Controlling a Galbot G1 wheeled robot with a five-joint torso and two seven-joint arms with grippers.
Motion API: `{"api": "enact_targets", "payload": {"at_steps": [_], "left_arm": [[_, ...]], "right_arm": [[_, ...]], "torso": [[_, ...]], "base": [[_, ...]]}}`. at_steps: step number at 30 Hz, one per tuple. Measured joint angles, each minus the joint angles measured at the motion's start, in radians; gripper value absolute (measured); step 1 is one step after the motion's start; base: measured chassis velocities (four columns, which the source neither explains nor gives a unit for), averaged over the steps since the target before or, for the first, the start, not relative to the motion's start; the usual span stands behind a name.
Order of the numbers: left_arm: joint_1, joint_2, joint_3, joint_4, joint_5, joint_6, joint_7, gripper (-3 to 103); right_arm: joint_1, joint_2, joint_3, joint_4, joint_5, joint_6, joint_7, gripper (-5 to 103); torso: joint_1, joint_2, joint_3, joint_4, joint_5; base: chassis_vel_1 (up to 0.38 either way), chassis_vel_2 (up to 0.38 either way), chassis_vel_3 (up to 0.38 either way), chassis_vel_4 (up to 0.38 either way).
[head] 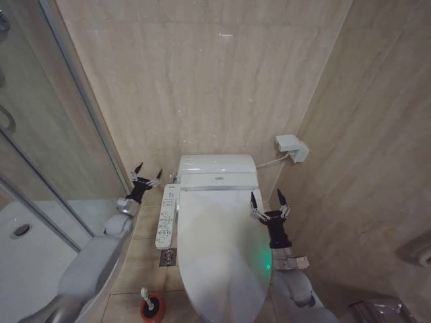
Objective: Open the toilet lid, clean the toilet bowl with a toilet brush, close the toilet lid, and flush.
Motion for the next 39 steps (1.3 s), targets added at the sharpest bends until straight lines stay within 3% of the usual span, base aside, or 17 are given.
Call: {"api": "enact_targets", "payload": {"at_steps": [6, 8, 9, 15, 16, 18, 23, 24, 30, 31, 37, 38, 39], "left_arm": [[-0.057, -0.016, 0.024, 0.091, 0.064, -0.014, 0.049, 97], [-0.060, -0.014, 0.027, 0.096, 0.070, -0.014, 0.052, 97], [-0.065, -0.012, 0.029, 0.102, 0.075, -0.014, 0.051, 91], [-0.092, -0.013, 0.033, 0.144, 0.098, -0.011, 0.041, 91], [-0.105, -0.017, 0.036, 0.166, 0.105, -0.010, 0.041, 64], [-0.115, -0.020, 0.039, 0.182, 0.108, -0.010, 0.045, 64], [-0.152, -0.020, 0.057, 0.251, 0.106, -0.014, 0.124, 64], [-0.171, -0.021, 0.070, 0.281, 0.105, -0.021, 0.158, 37], [-0.224, -0.029, 0.124, 0.358, 0.093, -0.033, 0.223, 37], [-0.232, -0.032, 0.130, 0.369, 0.092, -0.035, 0.232, 11], [-0.250, -0.050, 0.149, 0.413, 0.093, -0.040, 0.263, 11], [-0.253, -0.052, 0.152, 0.418, 0.094, -0.040, 0.267, 0], [-0.255, -0.053, 0.155, 0.424, 0.095, -0.041, 0.270, 0]], "right_arm": [[0.003, -0.001, 0.000, -0.010, 0.008, 0.001, 0.000, 100], [0.004, -0.001, 0.000, -0.013, 0.010, 0.002, 0.000, 100], [0.006, -0.001, 0.000, -0.015, 0.011, 0.003, 0.000, 100], [0.017, 0.010, -0.007, -0.021, 0.012, 0.003, -0.001, 100], [0.019, 0.015, -0.010, -0.022, 0.012, 0.003, -0.003, 100], [0.021, 0.019, -0.012, -0.024, 0.012, 0.003, -0.003, 100], [0.031, 0.034, -0.023, -0.035, 0.010, 0.003, -0.007, 100], [0.031, 0.036, -0.023, -0.036, 0.009, 0.003, -0.008, 100], [0.029, 0.038, -0.016, -0.035, 0.009, 0.005, -0.008, 100], [0.028, 0.037, -0.014, -0.035, 0.009, 0.006, -0.008, 100], [0.026, 0.034, -0.010, -0.035, 0.010, 0.008, -0.007, 100], [0.026, 0.034, -0.010, -0.036, 0.010, 0.009, -0.007, 100], [0.027, 0.034, -0.010, -0.037, 0.010, 0.010, -0.007, 100]], "torso": [[0.000, 0.000, 0.000, 0.0003, 0.0000], [0.000, 0.000, 0.000, 0.0004, -0.0001], [0.000, 0.000, 0.000, 0.0005, -0.0001], [0.000, 0.000, 0.000, 0.0005, -0.0001], [0.000, 0.000, 0.000, 0.0004, -0.0001], [0.000, 0.000, 0.000, 0.0003, -0.0001], [0.000, 0.000, 0.000, 0.0005, -0.0002], [0.000, 0.000, 0.000, 0.0005, -0.0002], [0.000, 0.000, 0.000, 0.0000, -0.0002], [0.000, 0.000, 0.000, 0.0001, 0.0000], [0.000, 0.000, 0.000, 0.0002, -0.0001], [0.000, 0.000, 0.000, 0.0002, -0.0001], [0.000, 0.000, 0.000, 0.0002, -0.0002]], "base": [[0.000, 0.000, 0.000, 0.000], [0.000, 0.000, 0.000, 0.000], [0.000, 0.000, 0.000, 0.000], [0.000, 0.000, 0.000, 0.000], [0.000, 0.000, 0.000, 0.000], [0.000, 0.000, 0.000, 0.000], [0.000, 0.000, 0.000, 0.000], [0.000, 0.000, 0.000, 0.000], [0.000, 0.000, 0.000, 0.000], [0.000, 0.000, 0.000, 0.000], [0.000, 0.000, 0.000, 0.000], [0.000, 0.000, 0.000, 0.000], [0.000, 0.000, 0.000, 0.000]]}}
